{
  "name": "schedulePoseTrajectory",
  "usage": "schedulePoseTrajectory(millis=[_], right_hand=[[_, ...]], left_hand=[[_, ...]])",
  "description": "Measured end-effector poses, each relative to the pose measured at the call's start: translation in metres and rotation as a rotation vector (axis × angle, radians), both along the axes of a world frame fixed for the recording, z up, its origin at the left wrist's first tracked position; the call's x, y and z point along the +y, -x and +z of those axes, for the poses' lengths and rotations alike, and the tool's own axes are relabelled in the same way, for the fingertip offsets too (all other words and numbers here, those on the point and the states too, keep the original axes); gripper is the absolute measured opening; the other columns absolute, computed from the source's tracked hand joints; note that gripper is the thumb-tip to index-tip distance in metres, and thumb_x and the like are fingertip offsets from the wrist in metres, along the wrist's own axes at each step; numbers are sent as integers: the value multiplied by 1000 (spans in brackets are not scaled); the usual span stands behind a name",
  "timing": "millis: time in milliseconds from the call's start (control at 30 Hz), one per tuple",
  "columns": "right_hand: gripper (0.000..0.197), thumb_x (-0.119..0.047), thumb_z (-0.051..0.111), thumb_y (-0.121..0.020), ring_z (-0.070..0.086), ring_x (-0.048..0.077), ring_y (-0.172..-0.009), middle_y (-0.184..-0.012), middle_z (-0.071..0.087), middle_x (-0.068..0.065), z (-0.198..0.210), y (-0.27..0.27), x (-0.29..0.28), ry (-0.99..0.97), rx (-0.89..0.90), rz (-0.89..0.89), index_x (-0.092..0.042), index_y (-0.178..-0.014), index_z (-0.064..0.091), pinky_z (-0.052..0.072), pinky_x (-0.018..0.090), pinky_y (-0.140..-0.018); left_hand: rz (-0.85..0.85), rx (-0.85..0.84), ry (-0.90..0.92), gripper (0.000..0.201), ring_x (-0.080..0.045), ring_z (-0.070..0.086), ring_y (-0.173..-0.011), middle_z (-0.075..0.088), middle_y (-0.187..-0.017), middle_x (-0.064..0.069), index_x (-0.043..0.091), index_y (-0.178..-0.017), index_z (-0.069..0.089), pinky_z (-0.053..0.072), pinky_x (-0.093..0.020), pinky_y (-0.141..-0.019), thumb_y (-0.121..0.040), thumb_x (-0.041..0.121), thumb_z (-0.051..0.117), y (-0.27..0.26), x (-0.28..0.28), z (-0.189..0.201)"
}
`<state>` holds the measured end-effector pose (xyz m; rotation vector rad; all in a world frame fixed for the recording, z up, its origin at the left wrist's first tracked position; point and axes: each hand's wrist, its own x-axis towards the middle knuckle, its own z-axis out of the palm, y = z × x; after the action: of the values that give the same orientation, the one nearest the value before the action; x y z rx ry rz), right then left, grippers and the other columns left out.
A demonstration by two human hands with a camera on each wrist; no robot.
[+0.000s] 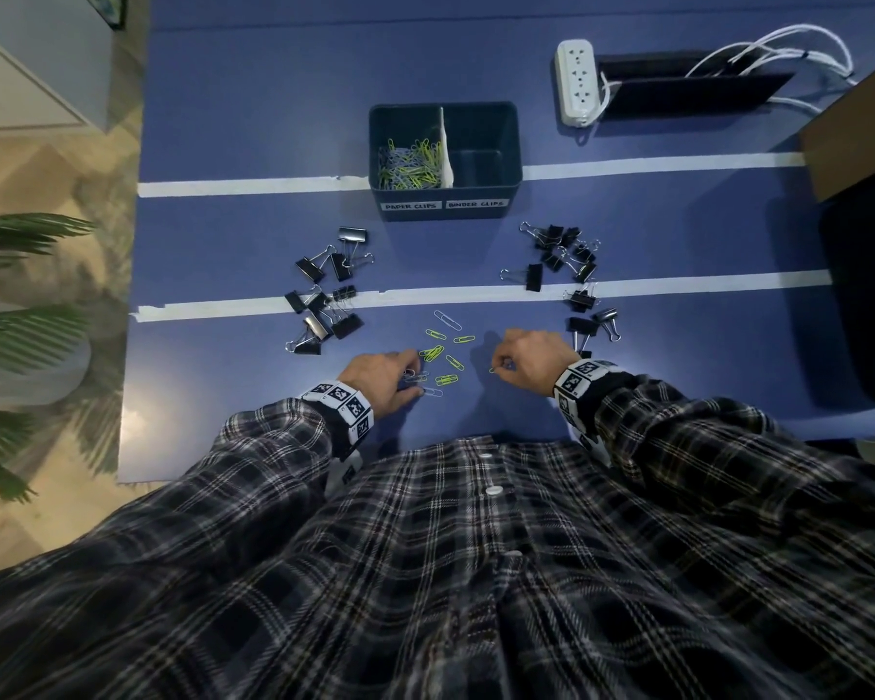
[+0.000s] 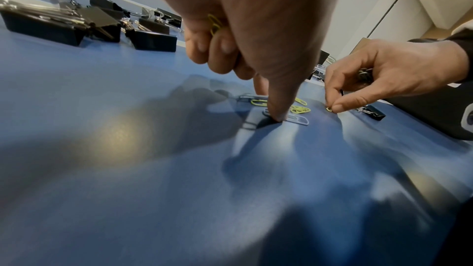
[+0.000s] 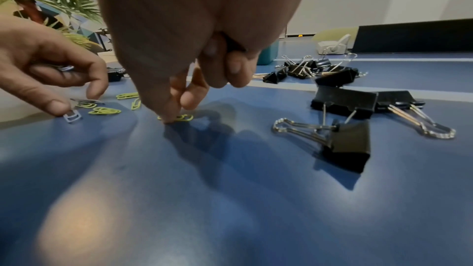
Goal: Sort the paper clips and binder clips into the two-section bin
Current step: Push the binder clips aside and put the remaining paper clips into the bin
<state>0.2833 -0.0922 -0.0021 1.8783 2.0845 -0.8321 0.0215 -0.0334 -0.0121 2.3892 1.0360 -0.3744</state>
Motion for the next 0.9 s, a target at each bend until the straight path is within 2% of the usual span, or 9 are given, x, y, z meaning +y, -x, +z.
schedulePoseTrajectory(millis=[267, 367, 433, 533, 600, 667, 733, 800, 900], right_hand=[[7, -29, 60, -77, 62, 26, -85, -96, 56, -4, -3, 6, 3, 96, 51, -96, -26, -83, 61, 50, 35, -79], [8, -25, 64, -73, 61, 19, -77, -78, 59, -11, -6, 7, 6, 64, 182, -300, -27, -79, 58, 54, 34, -76], [11, -18, 65, -74, 57, 11, -64, -65, 59, -11, -3, 7, 10, 52, 353, -515, -26, -78, 60, 56, 28, -69], [7, -16, 66, -82, 48, 0, -47, -61, 58, -8, 6, 6, 21, 63, 571, -799, -20, -87, 69, 43, 15, -48], [12, -16, 59, -88, 40, 7, -40, -63, 54, -2, 11, 6, 27, 149, 717, -961, -13, -82, 68, 30, 16, -37], [19, -10, 48, -88, 37, 11, -40, -64, 48, 3, 11, 8, 31, 246, 864, -1122, -10, -74, 61, 21, 14, -37], [20, -8, 40, -85, 38, 11, -36, -63, 43, 5, 10, 10, 31, 323, 958, -1220, -10, -70, 52, 18, 11, -36], [18, -12, 38, -84, 38, 11, -34, -62, 41, 4, 12, 15, 29, 402, 991, -1237, -12, -68, 47, 18, 10, -35], [19, -17, 42, -84, 39, 13, -34, -61, 44, 4, 12, 25, 28, 431, 941, -1196, -13, -66, 46, 18, 11, -35]], left_hand=[[7, 5, -34, 30, -28, 62, -96, 65, -113, -2, 23, -112, 49, 42, -30, -77, -90, 42, 53, -2, -1, 3], [30, 1, -47, 32, -28, 63, -96, 66, -114, -1, 23, -114, 49, 44, -31, -79, -90, 43, 54, -1, 0, 6], [9, 19, -64, 28, -27, 62, -95, 66, -112, -1, 23, -111, 53, 43, -31, -79, -91, 43, 52, -1, 1, 7], [-27, 53, -78, 24, -28, 62, -94, 66, -110, -3, 21, -107, 55, 43, -33, -78, -94, 40, 48, -4, 1, 8], [-30, 75, -63, 24, -30, 62, -93, 65, -110, -5, 20, -107, 53, 44, -35, -79, -95, 39, 46, -5, 1, 7], [-15, 97, -40, 23, -32, 62, -92, 66, -109, -6, 20, -107, 51, 46, -37, -80, -94, 38, 44, -6, 0, 8], [11, 101, -10, 24, -32, 62, -91, 66, -107, -8, 18, -107, 50, 46, -38, -80, -95, 38, 44, -6, 0, 9], [26, 107, 22, 25, -32, 62, -90, 66, -105, -10, 16, -109, 49, 46, -37, -79, -95, 36, 43, -6, -1, 11], [30, 123, 57, 27, -32, 61, -89, 65, -104, -11, 13, -110, 46, 45, -37, -77, -96, 36, 41, -7, -2, 14]])
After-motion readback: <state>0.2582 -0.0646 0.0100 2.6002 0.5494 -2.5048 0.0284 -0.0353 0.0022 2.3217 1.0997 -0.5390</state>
